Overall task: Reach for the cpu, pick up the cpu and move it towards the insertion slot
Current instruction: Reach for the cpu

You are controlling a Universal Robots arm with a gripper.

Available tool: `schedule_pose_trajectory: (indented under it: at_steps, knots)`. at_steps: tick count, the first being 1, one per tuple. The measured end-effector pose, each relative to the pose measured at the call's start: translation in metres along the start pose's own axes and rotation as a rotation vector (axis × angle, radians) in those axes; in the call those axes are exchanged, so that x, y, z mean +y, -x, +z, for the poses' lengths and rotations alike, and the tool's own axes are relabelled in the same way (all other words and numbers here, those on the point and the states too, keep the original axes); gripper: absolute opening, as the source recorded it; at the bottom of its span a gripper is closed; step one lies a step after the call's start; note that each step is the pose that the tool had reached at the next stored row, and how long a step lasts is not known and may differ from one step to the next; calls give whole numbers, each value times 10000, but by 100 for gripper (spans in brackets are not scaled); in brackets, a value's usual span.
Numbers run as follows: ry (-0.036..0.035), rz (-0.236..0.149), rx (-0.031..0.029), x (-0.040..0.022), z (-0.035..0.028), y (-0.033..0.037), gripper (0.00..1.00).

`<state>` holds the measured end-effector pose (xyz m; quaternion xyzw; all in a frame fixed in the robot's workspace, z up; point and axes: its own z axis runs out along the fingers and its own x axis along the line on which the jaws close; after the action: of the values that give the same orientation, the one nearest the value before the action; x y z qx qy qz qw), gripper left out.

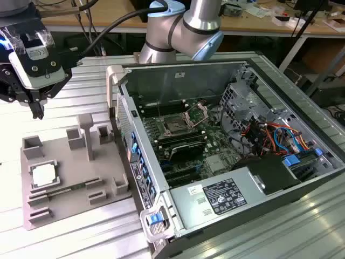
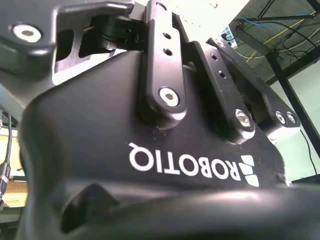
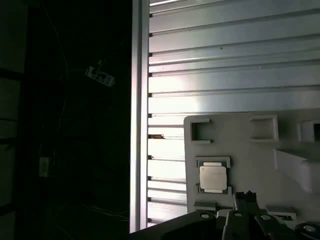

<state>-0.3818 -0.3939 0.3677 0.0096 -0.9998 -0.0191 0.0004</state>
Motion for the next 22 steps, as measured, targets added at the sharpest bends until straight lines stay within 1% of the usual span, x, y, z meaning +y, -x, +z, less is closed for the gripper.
schedule_pose_trajectory:
  at_steps: [6, 15, 17, 22]
  knots:
    - [0, 1, 0, 0, 9, -14, 11]
    - [0, 1, 1, 0, 24, -14, 11]
    - [0, 1, 0, -1, 42, -14, 11]
    - [0, 1, 0, -1, 49, -16, 11]
